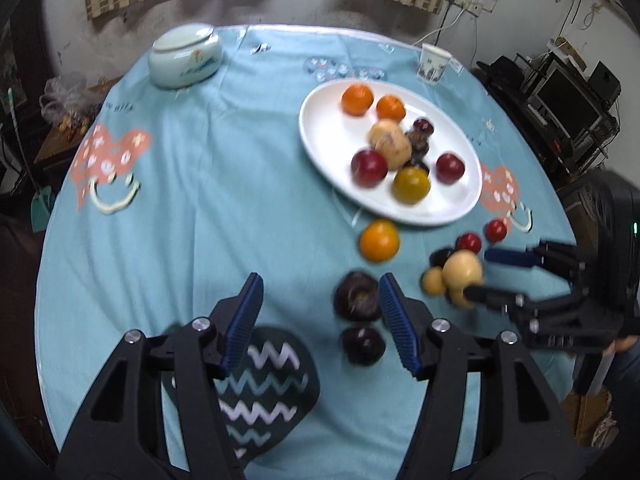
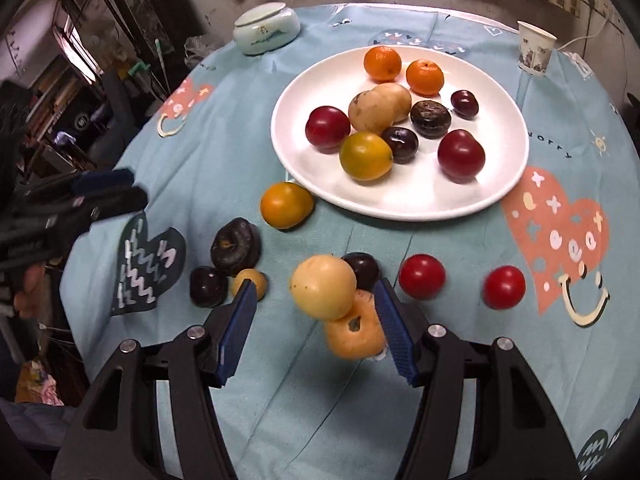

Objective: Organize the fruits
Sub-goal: 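Withdraw both open tools back toward the fruit pile, then grasp a dark purple plum with the left tool while the right tool grasps a pale pear, then carry the dark plum and pale pear onto the plate and open both tools, then raise both open tools away from the plate, then grasp a round tan fruit with the right tool while the left tool approaches a dark plum, then close the left tool on the dark brown fruit while the right tool holds the tan pear, then carry the dark brown fruit and tan pear onto the plate and open both tools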

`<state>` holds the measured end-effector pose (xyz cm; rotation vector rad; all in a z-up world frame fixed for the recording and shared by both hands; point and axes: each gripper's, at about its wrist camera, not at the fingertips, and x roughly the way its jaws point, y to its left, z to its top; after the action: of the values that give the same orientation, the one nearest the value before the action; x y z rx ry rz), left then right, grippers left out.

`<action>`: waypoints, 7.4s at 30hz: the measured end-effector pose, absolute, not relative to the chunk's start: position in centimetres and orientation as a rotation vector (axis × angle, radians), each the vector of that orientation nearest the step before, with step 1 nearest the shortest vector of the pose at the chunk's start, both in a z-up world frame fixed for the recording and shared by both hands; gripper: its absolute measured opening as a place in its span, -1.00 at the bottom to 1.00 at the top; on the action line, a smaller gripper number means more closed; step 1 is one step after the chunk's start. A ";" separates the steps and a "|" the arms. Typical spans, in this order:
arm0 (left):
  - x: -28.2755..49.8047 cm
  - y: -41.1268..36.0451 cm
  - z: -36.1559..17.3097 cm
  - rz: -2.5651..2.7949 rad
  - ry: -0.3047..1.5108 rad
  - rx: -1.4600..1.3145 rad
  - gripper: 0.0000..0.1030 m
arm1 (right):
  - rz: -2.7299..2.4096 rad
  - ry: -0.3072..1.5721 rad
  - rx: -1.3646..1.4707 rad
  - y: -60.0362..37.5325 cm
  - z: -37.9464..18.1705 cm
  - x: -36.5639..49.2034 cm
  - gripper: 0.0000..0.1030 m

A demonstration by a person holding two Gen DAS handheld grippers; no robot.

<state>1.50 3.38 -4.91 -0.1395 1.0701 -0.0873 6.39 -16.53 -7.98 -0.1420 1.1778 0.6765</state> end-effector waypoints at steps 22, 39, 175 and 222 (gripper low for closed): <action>1.1 -1.7 -12.6 -0.192 1.261 -0.077 -0.32 | 0.616 1.170 -0.078 -19.8 -6.9 4.5 -0.28; -0.2 -3.7 -4.0 -0.249 1.036 -0.022 -0.34 | 0.601 1.144 -0.011 -21.1 -6.2 1.2 -0.29; 2.3 -1.2 -9.9 -0.137 1.228 -0.083 0.14 | 0.494 1.189 -0.157 -20.9 -9.9 3.5 -0.18; 0.6 -7.1 -4.1 -0.107 1.058 0.159 -0.10 | 0.546 1.167 -0.088 -20.5 -8.2 -2.4 -0.18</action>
<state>0.60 -7.12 -4.07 0.1594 1.0581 -0.1071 -2.37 -20.54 -8.16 -0.0879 1.1667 0.5461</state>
